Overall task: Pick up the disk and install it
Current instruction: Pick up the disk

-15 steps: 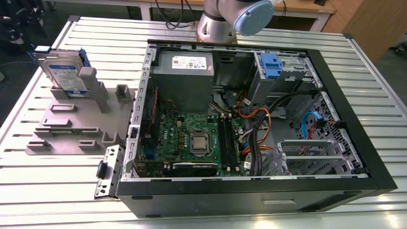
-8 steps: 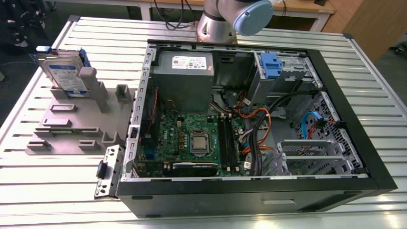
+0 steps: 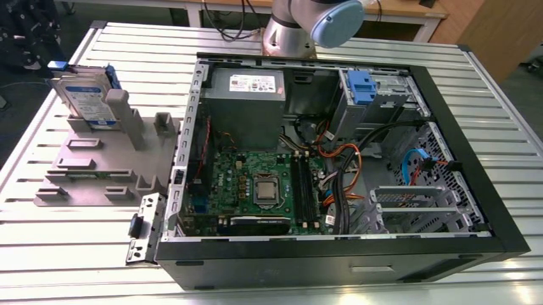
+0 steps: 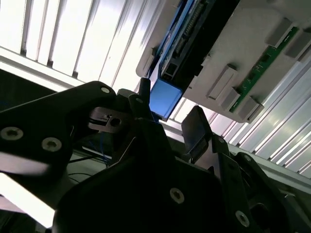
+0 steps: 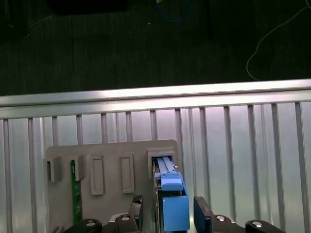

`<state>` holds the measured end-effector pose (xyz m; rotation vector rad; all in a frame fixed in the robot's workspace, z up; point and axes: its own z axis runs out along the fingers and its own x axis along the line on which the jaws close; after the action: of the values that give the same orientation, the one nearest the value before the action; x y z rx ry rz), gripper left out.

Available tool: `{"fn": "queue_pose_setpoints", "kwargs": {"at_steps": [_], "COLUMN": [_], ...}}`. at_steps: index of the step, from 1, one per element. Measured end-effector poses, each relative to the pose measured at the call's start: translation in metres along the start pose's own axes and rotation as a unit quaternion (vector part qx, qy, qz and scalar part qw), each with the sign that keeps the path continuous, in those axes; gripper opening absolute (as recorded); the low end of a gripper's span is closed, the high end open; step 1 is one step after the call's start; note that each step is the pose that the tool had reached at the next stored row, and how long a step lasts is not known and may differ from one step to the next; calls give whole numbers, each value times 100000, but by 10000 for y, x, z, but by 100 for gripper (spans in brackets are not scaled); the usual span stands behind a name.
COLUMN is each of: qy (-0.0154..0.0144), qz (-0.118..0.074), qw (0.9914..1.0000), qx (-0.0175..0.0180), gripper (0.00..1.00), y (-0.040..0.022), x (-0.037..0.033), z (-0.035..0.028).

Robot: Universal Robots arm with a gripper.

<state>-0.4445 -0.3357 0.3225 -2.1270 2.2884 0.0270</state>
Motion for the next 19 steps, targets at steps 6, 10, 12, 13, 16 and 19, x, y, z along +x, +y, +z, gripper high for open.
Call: {"fn": "queue_pose_setpoints", "kwargs": {"at_steps": [6,10,12,13,16,19], "qy": [-28,-29,-23,-22,-28,-37], "qz": [-856,-971,-972,-971,-974,-972], "qw": [99996,99994,99994,99994,99994,99994], "qx": [379,410,402,402,414,432], "gripper": [53,53,52,52,45,45], "y": [2,3,3,3,2,3], "x": [2,3,3,3,3,2], "z": [82,132,135,135,137,151]}}
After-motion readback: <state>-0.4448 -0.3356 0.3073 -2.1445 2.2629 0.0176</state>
